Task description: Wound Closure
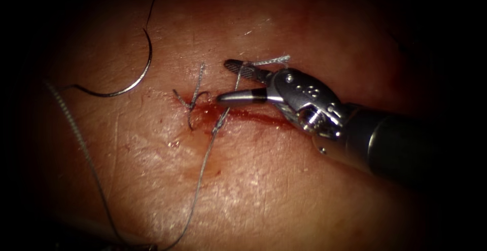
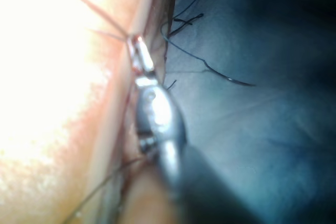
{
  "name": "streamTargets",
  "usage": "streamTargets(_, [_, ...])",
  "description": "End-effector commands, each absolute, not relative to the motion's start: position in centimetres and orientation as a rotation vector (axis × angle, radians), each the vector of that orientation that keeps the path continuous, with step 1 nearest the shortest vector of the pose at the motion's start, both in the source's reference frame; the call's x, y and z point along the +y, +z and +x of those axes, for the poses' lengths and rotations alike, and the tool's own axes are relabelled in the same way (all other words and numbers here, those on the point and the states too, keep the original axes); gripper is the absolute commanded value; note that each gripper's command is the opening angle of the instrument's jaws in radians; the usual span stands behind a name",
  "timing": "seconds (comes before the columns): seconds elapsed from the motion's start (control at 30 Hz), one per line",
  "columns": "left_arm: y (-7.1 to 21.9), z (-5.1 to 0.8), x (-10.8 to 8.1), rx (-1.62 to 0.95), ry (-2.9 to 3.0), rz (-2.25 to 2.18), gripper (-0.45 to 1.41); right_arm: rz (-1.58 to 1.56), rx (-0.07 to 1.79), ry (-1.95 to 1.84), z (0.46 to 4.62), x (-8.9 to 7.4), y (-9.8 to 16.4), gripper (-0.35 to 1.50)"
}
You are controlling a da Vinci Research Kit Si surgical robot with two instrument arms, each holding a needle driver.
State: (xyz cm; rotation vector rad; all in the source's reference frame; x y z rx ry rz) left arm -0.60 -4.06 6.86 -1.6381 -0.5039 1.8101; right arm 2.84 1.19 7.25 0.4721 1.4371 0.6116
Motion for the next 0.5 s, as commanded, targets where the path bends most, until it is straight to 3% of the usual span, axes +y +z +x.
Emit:
streamTargets(0.03, [6.9, -0.58, -4.19, -0.508, 1.811, -1.631, -0.45, 0.431, 1.421, 0.647, 2.89, 1.16, 7.29, -0.35])
streamTargets(0.23, [6.87, -0.57, -4.2, -0.513, 1.81, -1.633, -0.45, 0.23, 1.427, 0.553, 2.82, 1.19, 7.24, -0.35])
streamTargets(0.5, [6.83, -0.58, -4.14, -0.518, 1.806, -1.63, -0.45, 0.051, 1.296, 0.406, 2.79, 1.27, 7.13, -0.35])
